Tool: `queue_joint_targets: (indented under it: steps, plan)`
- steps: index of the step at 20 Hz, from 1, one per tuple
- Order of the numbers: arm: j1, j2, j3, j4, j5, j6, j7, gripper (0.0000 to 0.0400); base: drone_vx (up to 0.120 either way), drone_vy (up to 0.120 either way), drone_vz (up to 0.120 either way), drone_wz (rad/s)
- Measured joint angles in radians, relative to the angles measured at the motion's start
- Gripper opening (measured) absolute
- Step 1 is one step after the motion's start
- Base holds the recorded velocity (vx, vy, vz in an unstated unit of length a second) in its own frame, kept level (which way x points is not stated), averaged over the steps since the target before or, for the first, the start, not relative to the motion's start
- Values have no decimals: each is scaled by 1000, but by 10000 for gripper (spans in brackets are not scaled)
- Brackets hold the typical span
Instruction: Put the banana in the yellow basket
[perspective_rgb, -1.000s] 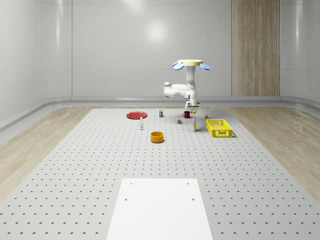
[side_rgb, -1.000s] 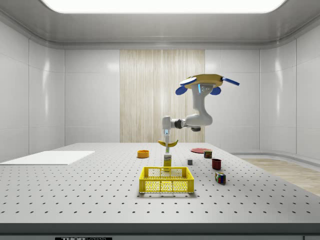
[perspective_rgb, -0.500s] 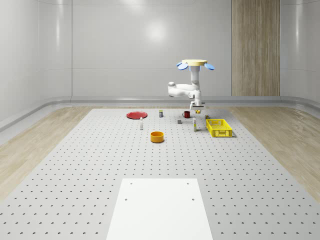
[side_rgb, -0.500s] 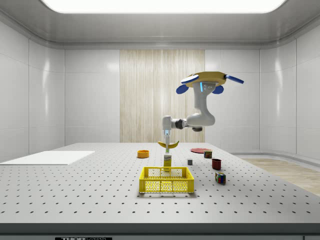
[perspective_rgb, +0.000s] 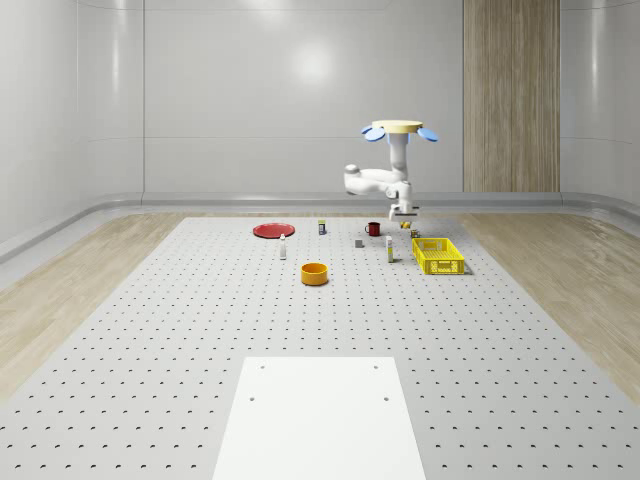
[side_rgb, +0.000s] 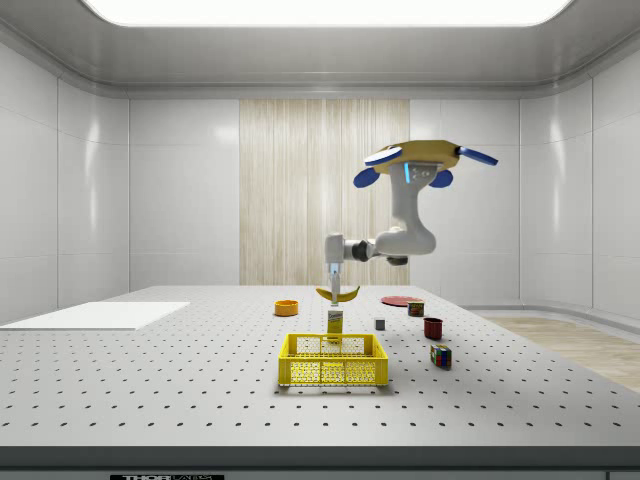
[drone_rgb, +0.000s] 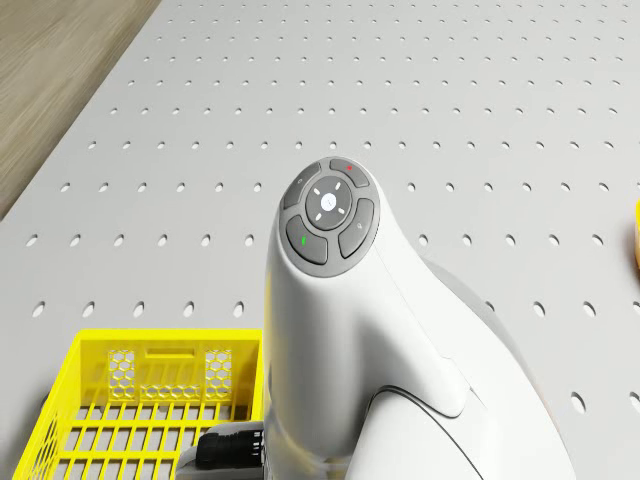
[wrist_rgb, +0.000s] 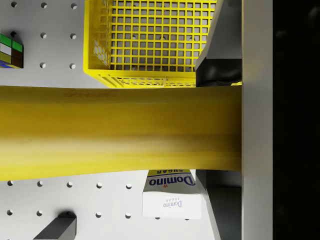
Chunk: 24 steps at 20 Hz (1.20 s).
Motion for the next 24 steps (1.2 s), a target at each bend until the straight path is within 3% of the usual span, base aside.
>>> queue_joint_targets:
  steps: [6, 11, 16, 20, 24]
  plan:
    - [-1, -6, 1, 0, 2, 5, 1, 194, 0, 120, -80, 0]
    - [-1, -10, 1, 0, 4, 10, 1, 194, 104, 120, -16, 0]
    - [-2, -14, 2, 0, 6, 13, 2, 194, 0, 120, -120, 0]
    - [-2, -17, 2, 1, 7, 16, 2, 194, 0, 120, 0, 0]
    - [-3, -20, 3, 1, 8, 19, 2, 194, 0, 120, -120, 0]
